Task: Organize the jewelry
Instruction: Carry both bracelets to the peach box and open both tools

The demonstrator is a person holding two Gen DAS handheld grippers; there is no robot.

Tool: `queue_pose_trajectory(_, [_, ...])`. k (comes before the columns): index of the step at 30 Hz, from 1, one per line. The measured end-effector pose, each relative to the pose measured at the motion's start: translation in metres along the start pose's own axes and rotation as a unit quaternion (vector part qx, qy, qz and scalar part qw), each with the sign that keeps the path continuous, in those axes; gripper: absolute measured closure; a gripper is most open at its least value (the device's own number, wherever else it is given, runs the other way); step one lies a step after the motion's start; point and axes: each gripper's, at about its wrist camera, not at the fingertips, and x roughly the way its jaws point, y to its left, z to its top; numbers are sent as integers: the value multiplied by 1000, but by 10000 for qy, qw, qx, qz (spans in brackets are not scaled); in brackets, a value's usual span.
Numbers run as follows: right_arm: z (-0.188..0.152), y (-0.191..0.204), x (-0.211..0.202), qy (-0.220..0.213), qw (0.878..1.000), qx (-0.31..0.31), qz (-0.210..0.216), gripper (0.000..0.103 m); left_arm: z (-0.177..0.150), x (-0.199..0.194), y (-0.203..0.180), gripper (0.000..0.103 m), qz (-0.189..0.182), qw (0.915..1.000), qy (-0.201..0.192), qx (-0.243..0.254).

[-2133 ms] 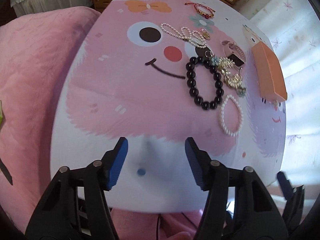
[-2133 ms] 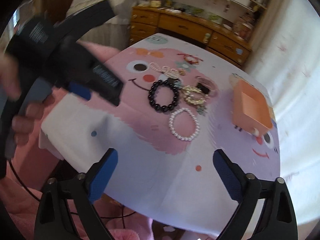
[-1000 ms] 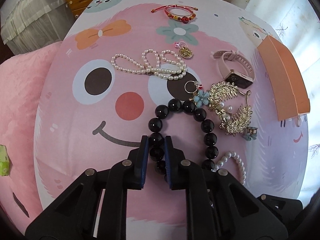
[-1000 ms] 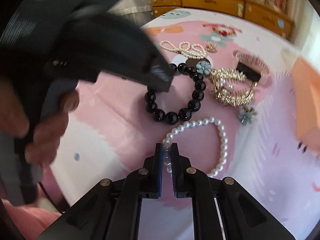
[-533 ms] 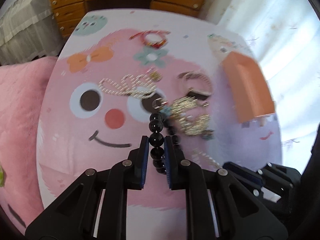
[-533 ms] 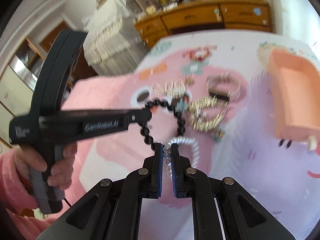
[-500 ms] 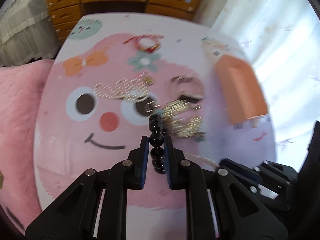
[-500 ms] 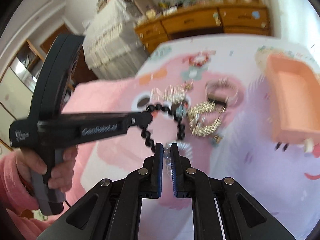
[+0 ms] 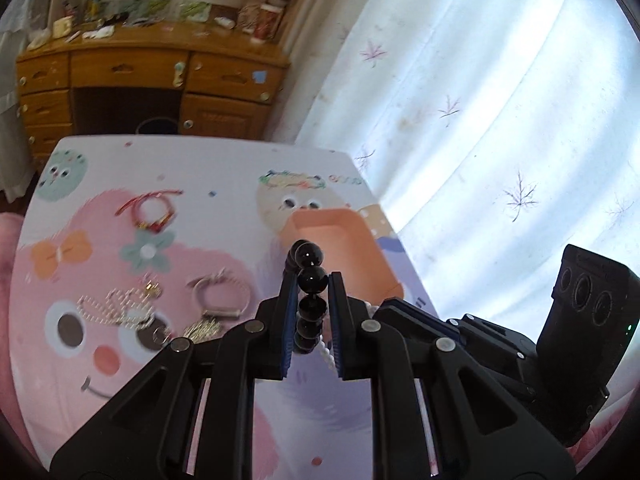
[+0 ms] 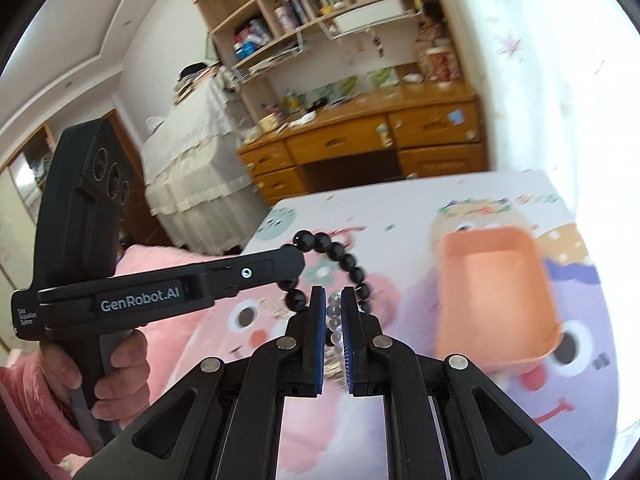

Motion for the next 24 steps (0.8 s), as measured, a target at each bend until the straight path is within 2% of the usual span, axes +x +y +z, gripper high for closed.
queue_pose_trajectory(6, [14, -45, -28, -145, 9990, 64, -409, 95, 18, 40, -28, 90, -310, 9994, -11, 154])
queue_pose_trajectory(14, [16, -102, -18, -31, 9964, 70, -849, 95, 23, 95, -56, 90, -561, 9975, 245, 348])
queue_pose_trajectory(20, [16, -129, -7, 79, 9941, 234, -1052, 94, 23, 123, -64, 90, -561, 9963, 503, 409])
queue_pose_trajectory(22, [14, -135, 1, 237, 9927, 306, -1146, 78, 23, 130, -62, 86, -238, 9975, 599, 293])
queue_pose_trajectory(23, [12, -135, 4, 271, 9920, 340, -1188, 58, 23, 132, -58, 75, -42, 9975, 669, 242])
queue_pose_trajectory(24, [10, -140, 3, 251, 9914, 395, -1221, 48, 22, 135, -55, 65, 208, 9967, 763, 168])
